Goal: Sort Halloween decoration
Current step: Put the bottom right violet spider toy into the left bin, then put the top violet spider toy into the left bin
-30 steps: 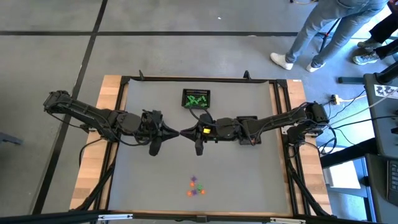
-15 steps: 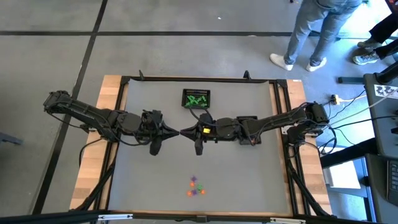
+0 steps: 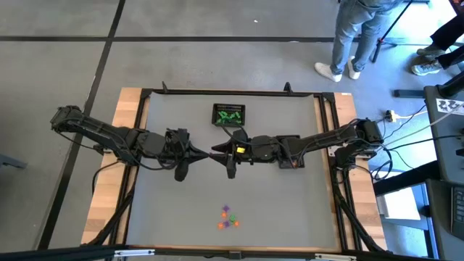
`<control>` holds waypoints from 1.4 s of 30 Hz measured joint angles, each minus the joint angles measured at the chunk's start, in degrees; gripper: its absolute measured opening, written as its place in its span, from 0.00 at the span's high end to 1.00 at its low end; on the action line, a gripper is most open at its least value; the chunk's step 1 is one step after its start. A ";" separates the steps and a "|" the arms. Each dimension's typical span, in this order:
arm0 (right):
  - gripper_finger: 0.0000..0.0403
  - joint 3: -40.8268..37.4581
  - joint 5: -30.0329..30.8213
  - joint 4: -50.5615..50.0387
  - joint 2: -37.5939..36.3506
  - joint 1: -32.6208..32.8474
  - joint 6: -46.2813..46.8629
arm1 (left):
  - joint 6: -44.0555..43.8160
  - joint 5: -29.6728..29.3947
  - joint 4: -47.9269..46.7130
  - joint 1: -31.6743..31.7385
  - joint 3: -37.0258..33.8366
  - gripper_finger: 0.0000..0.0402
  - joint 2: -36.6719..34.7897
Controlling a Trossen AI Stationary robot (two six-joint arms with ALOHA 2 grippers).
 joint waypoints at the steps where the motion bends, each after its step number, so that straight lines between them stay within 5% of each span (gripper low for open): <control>1: 0.55 -0.02 -0.02 0.01 0.00 -0.21 0.00 | -0.01 0.00 -0.61 0.00 0.01 1.00 -0.01; 13: 0.53 -0.02 -1.13 -3.34 -2.73 -2.20 -0.21 | -7.66 -3.36 -22.89 0.00 0.03 1.00 -8.41; 19: 0.53 -0.02 -2.56 -3.60 -2.82 -2.42 -0.07 | -25.71 -4.22 -49.55 0.72 0.02 1.00 -11.42; 23: 0.53 -0.02 -2.56 -4.50 -2.82 -2.36 -0.07 | -36.70 -4.00 -58.18 0.79 -0.02 0.99 -11.48; 30: 0.53 -0.02 -3.61 -4.85 -2.82 -2.36 -0.04 | -38.54 -3.77 -58.48 1.30 -0.02 0.85 -11.27; 36: 0.53 -0.02 -10.35 -10.01 -2.82 -1.98 -0.02 | -38.59 -1.29 -57.99 2.03 -0.02 0.73 -11.28; 42: 0.53 -0.06 -13.96 -19.90 -1.70 3.08 -3.93 | -30.41 0.03 -44.09 1.71 -0.02 0.69 -11.27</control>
